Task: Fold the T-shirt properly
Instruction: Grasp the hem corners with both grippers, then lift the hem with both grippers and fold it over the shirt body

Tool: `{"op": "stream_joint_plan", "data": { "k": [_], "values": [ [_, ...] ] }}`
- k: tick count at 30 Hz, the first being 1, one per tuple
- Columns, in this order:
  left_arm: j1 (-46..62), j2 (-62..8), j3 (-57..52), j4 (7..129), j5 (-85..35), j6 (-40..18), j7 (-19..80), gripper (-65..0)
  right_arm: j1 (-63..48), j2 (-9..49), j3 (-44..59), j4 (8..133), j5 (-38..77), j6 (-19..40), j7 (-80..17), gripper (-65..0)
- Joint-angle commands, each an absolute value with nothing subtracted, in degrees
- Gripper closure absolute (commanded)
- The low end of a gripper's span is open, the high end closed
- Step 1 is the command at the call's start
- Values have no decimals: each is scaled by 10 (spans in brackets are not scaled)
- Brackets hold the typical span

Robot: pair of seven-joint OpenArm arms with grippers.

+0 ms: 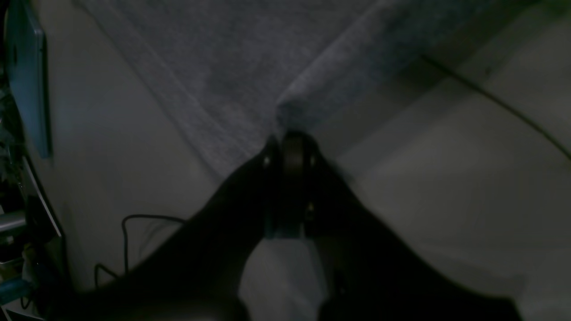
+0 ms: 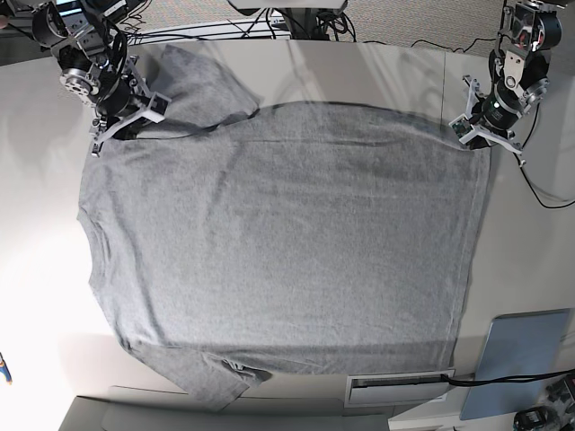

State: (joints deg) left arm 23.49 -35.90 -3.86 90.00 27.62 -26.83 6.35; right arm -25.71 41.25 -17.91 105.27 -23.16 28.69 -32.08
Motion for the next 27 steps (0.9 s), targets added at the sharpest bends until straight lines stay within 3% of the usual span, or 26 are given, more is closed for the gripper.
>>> {"op": "stream_joint_plan", "data": {
  "k": [1, 3, 7, 10, 14, 20, 27],
  "values": [
    [249, -359, -32, 891, 278, -321, 91, 0, -265, 418, -186, 1042, -218, 317, -325, -259],
    [249, -359, -32, 891, 279, -321, 91, 0, -265, 418, -186, 1042, -204, 317, -324, -204],
    [249, -359, -32, 891, 267, -320, 91, 0, -265, 417, -186, 1043, -189, 304, -358, 0],
    [258, -359, -32, 891, 228, -260, 94, 0, -267, 418, -186, 1068, -191, 230, -437, 0],
    [286, -362, -33, 902, 179, -209, 124, 0, -287, 434, -186, 1127, -189, 202, -466, 0],
    [379, -362, -76, 954, 126, -213, 131, 0, -340, 472, -186, 1159, -216, 173, -479, 0],
    [495, -362, -146, 1028, 61, -271, 129, 0, -412, 486, -186, 1208, -224, 150, -497, 0]
  ]
}}
